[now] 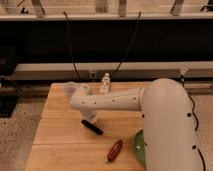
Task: Push the eraser across the table
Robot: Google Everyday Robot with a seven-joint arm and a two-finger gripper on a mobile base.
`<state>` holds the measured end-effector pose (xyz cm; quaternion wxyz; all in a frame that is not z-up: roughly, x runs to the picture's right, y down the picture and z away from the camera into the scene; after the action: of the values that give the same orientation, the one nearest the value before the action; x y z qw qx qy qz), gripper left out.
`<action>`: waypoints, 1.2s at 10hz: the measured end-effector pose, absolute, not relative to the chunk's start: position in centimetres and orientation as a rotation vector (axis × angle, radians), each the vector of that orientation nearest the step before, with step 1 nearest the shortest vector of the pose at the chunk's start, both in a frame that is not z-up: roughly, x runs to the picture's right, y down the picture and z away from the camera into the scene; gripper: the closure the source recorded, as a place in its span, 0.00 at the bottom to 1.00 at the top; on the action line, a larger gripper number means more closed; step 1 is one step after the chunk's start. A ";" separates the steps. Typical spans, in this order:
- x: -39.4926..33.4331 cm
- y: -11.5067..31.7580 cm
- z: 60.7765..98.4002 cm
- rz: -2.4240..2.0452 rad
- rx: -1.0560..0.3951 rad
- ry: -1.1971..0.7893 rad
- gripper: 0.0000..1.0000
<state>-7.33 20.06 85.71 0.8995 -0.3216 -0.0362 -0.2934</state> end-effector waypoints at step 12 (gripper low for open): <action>-9.7 22.3 83.2 -0.710 -0.652 -0.127 0.99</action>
<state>-9.74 22.28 83.21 0.8842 -0.3131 -0.0611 -0.3411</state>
